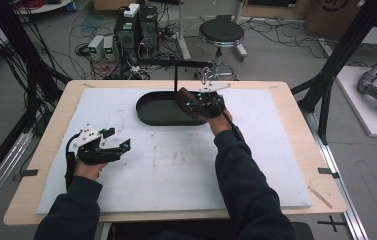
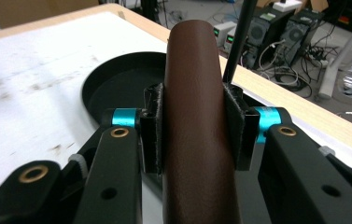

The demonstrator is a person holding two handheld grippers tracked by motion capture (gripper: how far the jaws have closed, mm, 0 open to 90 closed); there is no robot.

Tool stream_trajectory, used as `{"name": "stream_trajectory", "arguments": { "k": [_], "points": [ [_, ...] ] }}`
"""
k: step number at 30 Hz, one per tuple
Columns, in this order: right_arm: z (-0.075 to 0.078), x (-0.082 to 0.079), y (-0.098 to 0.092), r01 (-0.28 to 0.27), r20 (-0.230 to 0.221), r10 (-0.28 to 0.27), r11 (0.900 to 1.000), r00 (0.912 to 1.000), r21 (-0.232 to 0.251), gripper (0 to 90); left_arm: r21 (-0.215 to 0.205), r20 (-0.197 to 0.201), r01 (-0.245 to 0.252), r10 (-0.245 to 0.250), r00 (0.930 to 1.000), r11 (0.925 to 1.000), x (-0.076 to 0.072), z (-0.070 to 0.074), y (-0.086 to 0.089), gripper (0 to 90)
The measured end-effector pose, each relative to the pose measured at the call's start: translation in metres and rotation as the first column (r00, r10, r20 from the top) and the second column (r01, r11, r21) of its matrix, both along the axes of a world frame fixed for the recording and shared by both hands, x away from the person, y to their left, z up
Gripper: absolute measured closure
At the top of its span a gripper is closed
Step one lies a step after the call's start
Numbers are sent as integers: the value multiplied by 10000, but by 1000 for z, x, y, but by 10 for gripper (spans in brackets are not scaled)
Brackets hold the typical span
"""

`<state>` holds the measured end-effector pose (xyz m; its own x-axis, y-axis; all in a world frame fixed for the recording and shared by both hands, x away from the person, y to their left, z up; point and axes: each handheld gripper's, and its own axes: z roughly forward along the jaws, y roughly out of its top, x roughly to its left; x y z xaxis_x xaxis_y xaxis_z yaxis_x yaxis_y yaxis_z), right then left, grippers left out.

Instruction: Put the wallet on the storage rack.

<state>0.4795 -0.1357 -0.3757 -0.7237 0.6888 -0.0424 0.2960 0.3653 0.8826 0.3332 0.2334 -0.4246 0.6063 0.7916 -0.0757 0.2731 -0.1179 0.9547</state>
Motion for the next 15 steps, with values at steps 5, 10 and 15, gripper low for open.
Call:
{"name": "stream_trajectory", "arguments": {
  "k": [5, 10, 15],
  "points": [
    [-13, 19, 20, 138, -480, -125, 9995, 9988, 273, 639, -26, 13, 1, -1, 10000, 10000, 0, 0, 0, 207],
    [-32, 33, 30, 455, -1074, -386, 9971, 9935, 617, 637, -20, -15, 35, -36, 10000, 10000, 0, -1, -1, 207],
    [-42, 41, 22, 1349, -1382, -1252, 9889, 9825, 628, 587, 7, -29, 65, -65, 10000, 10000, 0, -1, -1, 207]
  ]
}}
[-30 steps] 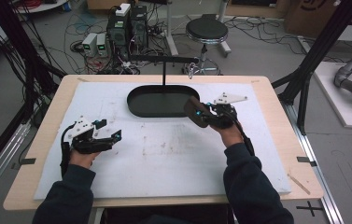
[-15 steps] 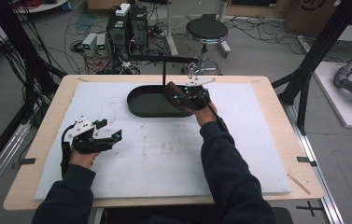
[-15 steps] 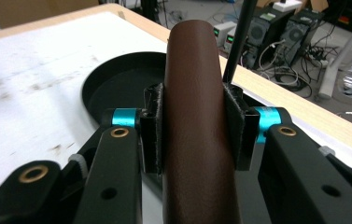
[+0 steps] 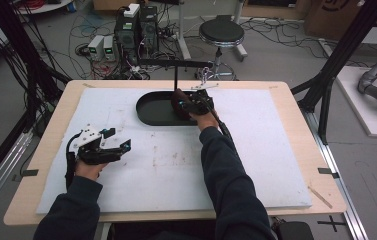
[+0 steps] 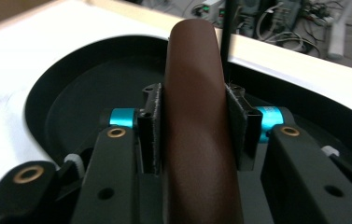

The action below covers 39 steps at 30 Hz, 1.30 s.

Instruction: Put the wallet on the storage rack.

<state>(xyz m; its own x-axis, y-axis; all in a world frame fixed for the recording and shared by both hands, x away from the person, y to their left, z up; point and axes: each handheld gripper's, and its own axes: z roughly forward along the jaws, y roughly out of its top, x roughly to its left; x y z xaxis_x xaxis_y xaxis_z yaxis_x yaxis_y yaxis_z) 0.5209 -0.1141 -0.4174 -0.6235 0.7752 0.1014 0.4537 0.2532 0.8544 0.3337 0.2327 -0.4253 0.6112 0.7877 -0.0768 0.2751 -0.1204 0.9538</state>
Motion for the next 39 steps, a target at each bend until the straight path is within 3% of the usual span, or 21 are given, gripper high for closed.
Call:
{"name": "stream_trajectory", "arguments": {
  "k": [1, 3, 5, 6, 9, 11, 14, 15, 17, 19, 21, 22, 25, 26, 32, 39],
  "points": [
    [0, 1, -2, 235, 123, -233, 9996, 9997, -168, 530, -4, -3, 5, -5, 10000, 10000, 0, 0, 0, 207],
    [2, 2, -6, 534, 323, -505, 9936, 9982, -991, 465, -18, -13, 16, -16, 10000, 10000, 0, 0, 0, 207],
    [4, 1, -11, 849, 483, -774, 9797, 9958, -1817, 414, 6, 18, 42, -42, 10000, 10000, 0, 0, -1, 207],
    [4, 1, -14, 927, 524, -841, 9774, 9951, -1902, 412, 49, 7, 50, -50, 10000, 10000, 0, 0, -1, 207],
    [10, -6, -27, 513, 331, -469, 9879, 9984, -1463, 415, 46, 3, 58, -58, 10000, 10000, 0, 0, -1, 207],
    [14, -11, -33, 114, 42, -109, 9888, 9999, -1487, 393, 41, -3, 80, -80, 10000, 10000, 0, 0, -2, 207],
    [26, -22, -43, -573, -265, 545, 9910, 9982, -1211, 365, 54, -5, 70, -70, 10000, 10000, 0, -1, -2, 207],
    [32, -28, -47, -854, -318, 828, 9922, 9961, -912, 351, 91, -17, 73, -73, 10000, 9999, 0, -1, -2, 207],
    [41, -40, -56, -1255, 57, 1259, 9911, 9920, -435, 350, 95, -20, 58, -57, 10000, 9999, 1, -1, -2, 207],
    [48, -52, -67, -1769, 54, 1769, 9841, 9842, 155, 339, 68, -29, 32, -32, 10000, 10000, 1, -1, -2, 207],
    [54, -64, -78, -1941, 42, 1942, 9799, 9810, 466, 271, 95, -30, 33, -33, 10000, 9999, 1, -1, -2, 207],
    [57, -70, -82, -1948, -85, 1954, 9796, 9807, 488, 254, 88, -30, 15, -14, 10000, 10000, 1, -1, -2, 207],
    [60, -88, -99, -1992, 294, 1973, 9754, 9799, 947, 227, 56, -28, -18, 18, 10000, 10000, 1, 0, -2, 207],
    [62, -92, -103, -1889, 91, 1889, 9777, 9820, 916, 197, 40, -23, -29, 30, 10000, 10000, 2, 0, -2, 207],
    [55, -119, -129, -1542, 626, 1486, 9833, 9869, 962, 197, -61, -4, -47, 47, 10000, 10000, 5, -1, -4, 209],
    [35, -144, -152, -797, 857, 770, 9964, 9933, 293, 197, -28, 57, -64, 64, 10000, 10000, 5, 0, -5, 211]
  ]
}}
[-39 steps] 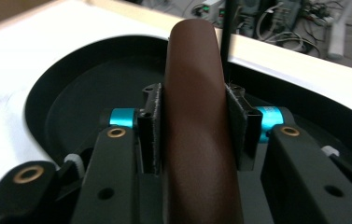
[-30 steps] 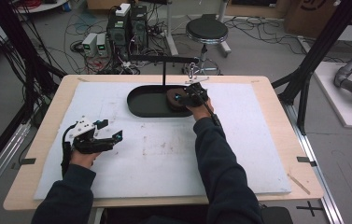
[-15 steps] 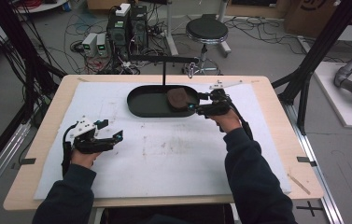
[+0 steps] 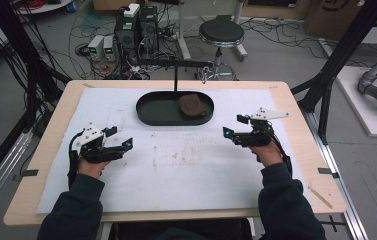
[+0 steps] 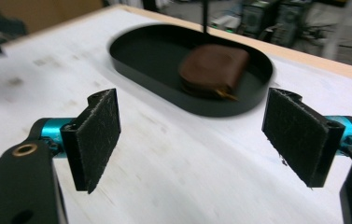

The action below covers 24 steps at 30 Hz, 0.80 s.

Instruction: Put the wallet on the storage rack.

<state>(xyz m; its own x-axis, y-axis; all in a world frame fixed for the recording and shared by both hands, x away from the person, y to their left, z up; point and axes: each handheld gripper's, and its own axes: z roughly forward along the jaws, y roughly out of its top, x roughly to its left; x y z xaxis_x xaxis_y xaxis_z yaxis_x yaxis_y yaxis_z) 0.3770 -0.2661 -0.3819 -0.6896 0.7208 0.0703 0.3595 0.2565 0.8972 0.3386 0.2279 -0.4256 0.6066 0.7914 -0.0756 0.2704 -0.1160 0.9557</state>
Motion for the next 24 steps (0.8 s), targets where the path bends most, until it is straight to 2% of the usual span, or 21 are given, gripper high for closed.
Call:
{"name": "stream_trajectory", "arguments": {
  "k": [2, 5, 9, 12, 15, 20, 24],
  "points": [
    [-4, -5, -4, 101, -12, -101, 9999, 9999, 115, 197, 12, 3, -19, 19, 10000, 10000, 0, 0, 0, 211],
    [-9, -11, -10, 341, 9, -341, 9994, 9994, 24, 197, -1, -1, -81, 81, 10000, 10000, 0, 1, 0, 211],
    [-12, -16, -14, 414, 12, -414, 9989, 9991, -241, 197, 69, 29, -9, 8, 10000, 10000, -1, 1, -3, 211],
    [-14, -22, -16, 436, 186, -427, 9978, 9989, -508, 197, 68, 51, 40, -41, 10000, 10000, -2, 2, -4, 211],
    [-18, -27, -18, 522, 202, -511, 9970, 9985, -579, 197, 54, 51, 36, -36, 10000, 10000, -2, 2, -4, 211],
    [-18, -31, -17, 495, 432, -472, 9973, 9980, -534, 197, 57, 65, 50, -50, 10000, 10000, -1, 2, -5, 211],
    [-20, -31, -17, 528, 387, -512, 9978, 9979, -408, 197, 61, 83, 70, -70, 9999, 10000, -2, 2, -6, 211]
  ]
}}
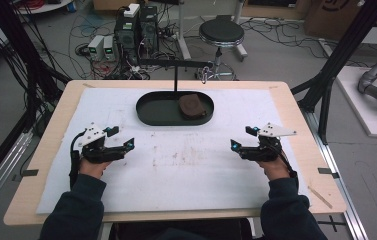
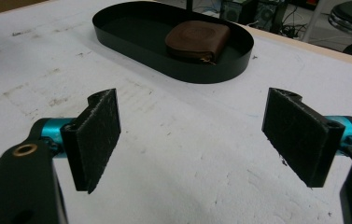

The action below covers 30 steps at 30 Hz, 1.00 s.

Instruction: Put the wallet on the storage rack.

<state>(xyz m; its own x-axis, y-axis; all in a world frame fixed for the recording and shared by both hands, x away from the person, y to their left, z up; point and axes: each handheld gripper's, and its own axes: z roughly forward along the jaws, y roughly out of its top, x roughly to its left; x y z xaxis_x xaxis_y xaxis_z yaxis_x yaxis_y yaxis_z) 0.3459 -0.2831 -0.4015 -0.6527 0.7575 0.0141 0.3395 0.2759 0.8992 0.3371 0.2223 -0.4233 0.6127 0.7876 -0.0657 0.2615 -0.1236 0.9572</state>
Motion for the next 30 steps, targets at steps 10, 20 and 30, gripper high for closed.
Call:
{"name": "stream_trajectory", "arguments": {
  "k": [10, 20, 30],
  "points": [
    [-3, 3, -7, 642, -102, -643, 9979, 9979, -45, 197, -221, 56, 5, -4, 10000, 9998, -1, 1, 2, 211],
    [-5, 4, -6, 744, -4, -745, 9967, 9972, -333, 197, -259, 47, -4, 5, 10000, 9997, -1, 1, 2, 211],
    [-6, 6, -8, 799, -2, -800, 9959, 9968, -426, 197, -257, 26, -55, 56, 10000, 9997, 0, 1, 3, 211]
  ]
}}
